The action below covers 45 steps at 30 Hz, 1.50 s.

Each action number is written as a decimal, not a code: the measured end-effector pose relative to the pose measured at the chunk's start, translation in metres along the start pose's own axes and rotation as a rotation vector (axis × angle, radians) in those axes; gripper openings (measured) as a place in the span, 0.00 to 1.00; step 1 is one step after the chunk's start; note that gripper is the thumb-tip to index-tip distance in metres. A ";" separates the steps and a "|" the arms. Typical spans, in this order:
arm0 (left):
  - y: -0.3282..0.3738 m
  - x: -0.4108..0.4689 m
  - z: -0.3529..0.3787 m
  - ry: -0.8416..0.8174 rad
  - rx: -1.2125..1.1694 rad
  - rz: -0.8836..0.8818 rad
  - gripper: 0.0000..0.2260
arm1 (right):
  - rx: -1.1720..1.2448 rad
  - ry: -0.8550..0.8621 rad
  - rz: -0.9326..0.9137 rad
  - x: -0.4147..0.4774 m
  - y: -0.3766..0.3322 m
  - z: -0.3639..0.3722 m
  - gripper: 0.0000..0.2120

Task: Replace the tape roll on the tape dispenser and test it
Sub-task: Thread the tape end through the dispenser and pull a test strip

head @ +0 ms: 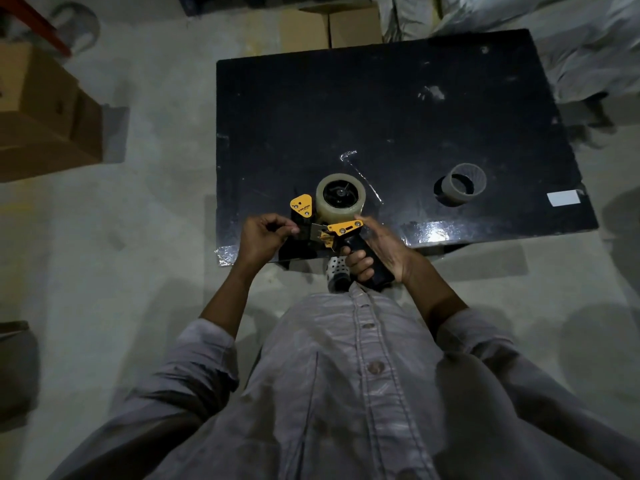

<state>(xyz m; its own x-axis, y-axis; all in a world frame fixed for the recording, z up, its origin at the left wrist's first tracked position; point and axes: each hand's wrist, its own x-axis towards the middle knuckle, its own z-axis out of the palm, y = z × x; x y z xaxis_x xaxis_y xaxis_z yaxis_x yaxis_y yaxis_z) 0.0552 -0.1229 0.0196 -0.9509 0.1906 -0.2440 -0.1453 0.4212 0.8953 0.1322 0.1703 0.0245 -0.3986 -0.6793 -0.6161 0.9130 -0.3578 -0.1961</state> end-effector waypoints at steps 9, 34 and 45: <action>0.000 -0.018 -0.004 -0.001 0.013 0.027 0.09 | -0.010 0.005 0.017 -0.006 0.012 0.008 0.32; 0.018 -0.038 -0.005 0.007 0.138 0.076 0.04 | -0.021 -0.030 0.083 -0.010 0.012 0.000 0.32; -0.001 -0.027 -0.037 0.095 0.154 0.048 0.19 | -0.048 0.090 0.045 -0.016 0.010 0.000 0.34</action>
<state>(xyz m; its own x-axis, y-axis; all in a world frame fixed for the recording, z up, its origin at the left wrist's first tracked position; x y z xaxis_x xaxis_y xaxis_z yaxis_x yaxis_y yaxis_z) 0.0707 -0.1609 0.0393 -0.9783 0.1317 -0.1599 -0.0631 0.5456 0.8357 0.1475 0.1774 0.0323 -0.3499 -0.6332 -0.6904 0.9337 -0.2956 -0.2021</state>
